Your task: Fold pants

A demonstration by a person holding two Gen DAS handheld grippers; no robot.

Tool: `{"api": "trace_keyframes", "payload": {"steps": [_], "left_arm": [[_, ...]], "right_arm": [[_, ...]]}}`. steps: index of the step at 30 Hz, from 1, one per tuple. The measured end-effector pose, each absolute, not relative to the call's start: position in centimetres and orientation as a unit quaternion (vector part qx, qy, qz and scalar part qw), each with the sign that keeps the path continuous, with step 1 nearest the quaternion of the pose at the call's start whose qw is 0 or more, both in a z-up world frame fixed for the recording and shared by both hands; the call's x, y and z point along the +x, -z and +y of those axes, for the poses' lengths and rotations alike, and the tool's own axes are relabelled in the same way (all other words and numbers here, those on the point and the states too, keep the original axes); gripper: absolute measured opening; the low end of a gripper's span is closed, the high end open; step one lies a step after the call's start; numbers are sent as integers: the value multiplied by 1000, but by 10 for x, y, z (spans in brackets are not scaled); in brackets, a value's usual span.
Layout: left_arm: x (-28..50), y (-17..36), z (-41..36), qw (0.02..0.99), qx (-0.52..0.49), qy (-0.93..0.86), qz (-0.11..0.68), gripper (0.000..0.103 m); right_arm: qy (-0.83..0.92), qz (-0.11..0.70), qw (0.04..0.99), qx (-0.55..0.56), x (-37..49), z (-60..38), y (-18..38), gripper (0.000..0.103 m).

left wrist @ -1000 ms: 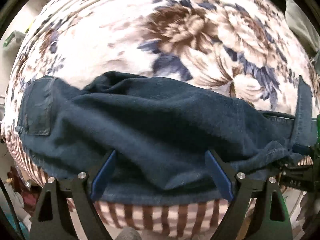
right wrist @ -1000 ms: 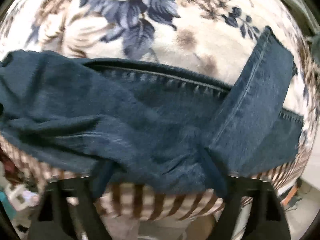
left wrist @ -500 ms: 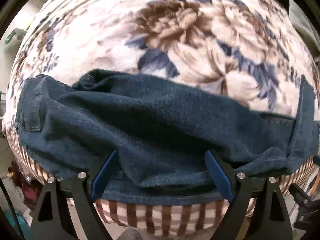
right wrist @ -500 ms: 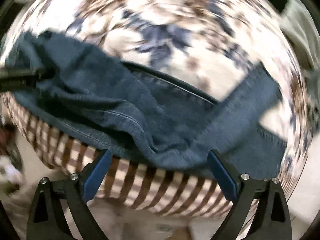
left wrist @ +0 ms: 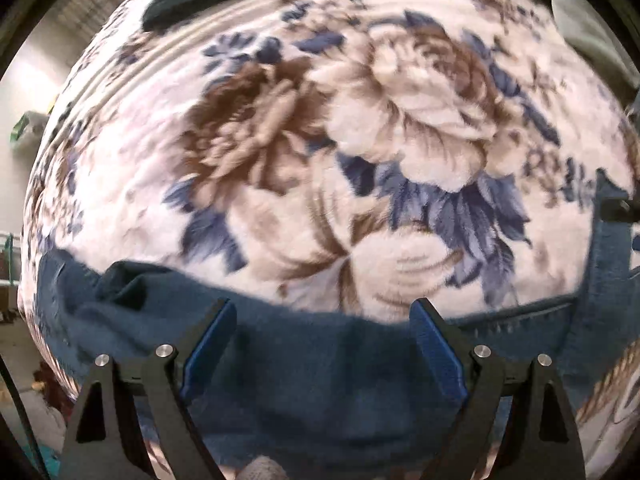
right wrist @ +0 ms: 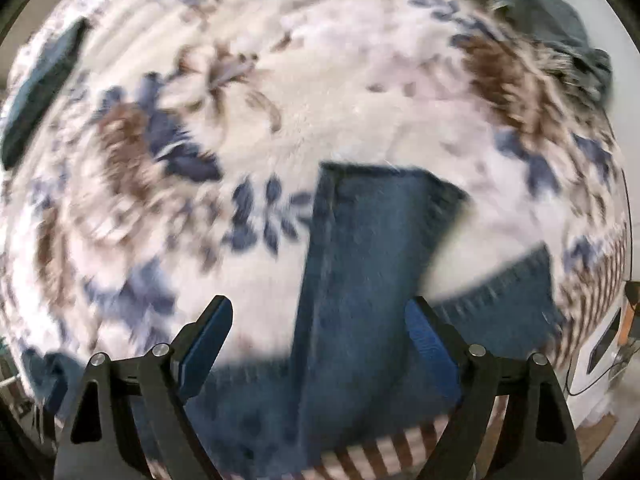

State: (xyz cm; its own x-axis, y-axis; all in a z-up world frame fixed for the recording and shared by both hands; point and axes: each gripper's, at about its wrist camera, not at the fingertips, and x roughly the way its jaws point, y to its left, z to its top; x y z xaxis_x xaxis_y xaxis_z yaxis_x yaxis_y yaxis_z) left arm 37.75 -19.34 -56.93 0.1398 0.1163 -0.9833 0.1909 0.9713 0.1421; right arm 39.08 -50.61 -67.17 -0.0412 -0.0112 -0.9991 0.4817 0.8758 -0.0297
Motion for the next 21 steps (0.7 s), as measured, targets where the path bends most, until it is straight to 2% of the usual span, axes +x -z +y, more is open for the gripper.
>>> {"api": "trace_keyframes", "payload": {"steps": [2, 3, 4, 5, 6, 7, 17, 19, 21], "left_arm": [[381, 580, -198, 735, 129, 23, 665, 88], [381, 583, -198, 732, 126, 26, 670, 88], [381, 583, -198, 731, 122, 27, 671, 88], [379, 581, -196, 732, 119, 29, 671, 88], [377, 579, -195, 732, 118, 31, 670, 88], [376, 577, -193, 733, 115, 32, 670, 88], [351, 541, -175, 753, 42, 32, 656, 88], [346, 541, -179, 755, 48, 30, 654, 88], [340, 548, -183, 753, 63, 32, 655, 88]], "right_arm": [[197, 719, 650, 149, 406, -505, 700, 69], [211, 733, 635, 121, 410, -505, 713, 41], [220, 738, 629, 108, 410, -505, 717, 30], [223, 729, 635, 127, 406, -511, 717, 28], [221, 717, 642, 158, 400, -516, 712, 8], [220, 705, 648, 185, 394, -521, 707, 5], [239, 471, 768, 363, 251, -591, 565, 5], [249, 449, 769, 381, 220, -607, 565, 5], [268, 454, 749, 402, 194, -623, 592, 5]]}}
